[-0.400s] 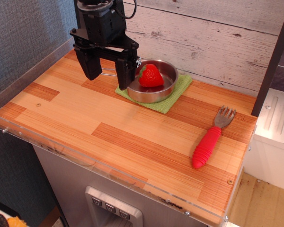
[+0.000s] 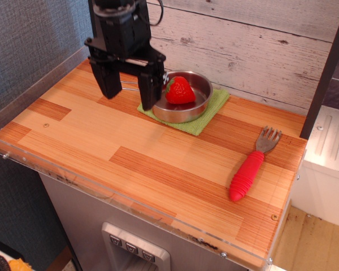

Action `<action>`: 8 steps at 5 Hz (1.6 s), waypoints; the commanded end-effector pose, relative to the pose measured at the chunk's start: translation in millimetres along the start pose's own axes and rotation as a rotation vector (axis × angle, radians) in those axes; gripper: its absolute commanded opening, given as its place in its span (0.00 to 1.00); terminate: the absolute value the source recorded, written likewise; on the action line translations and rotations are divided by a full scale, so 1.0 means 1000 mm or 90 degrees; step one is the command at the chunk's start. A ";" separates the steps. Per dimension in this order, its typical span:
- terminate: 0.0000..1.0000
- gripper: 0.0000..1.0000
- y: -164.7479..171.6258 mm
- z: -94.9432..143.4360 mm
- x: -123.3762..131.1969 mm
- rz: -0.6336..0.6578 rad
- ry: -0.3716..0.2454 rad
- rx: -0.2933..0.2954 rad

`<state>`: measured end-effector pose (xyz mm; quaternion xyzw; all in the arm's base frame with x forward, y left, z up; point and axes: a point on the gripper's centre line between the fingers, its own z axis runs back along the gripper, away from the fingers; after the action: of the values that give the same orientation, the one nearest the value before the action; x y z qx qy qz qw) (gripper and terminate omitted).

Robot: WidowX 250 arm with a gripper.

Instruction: Move the red fork to the left edge of the table.

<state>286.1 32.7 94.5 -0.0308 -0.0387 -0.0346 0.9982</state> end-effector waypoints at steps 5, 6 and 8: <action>0.00 1.00 -0.146 -0.070 0.010 -0.016 0.020 0.017; 0.00 1.00 -0.163 -0.090 0.012 -0.008 0.023 0.003; 0.00 0.00 -0.173 -0.110 0.016 -0.026 0.024 0.011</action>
<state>302.3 -141.9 2.0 -0.0195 -0.0220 -0.0473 0.9984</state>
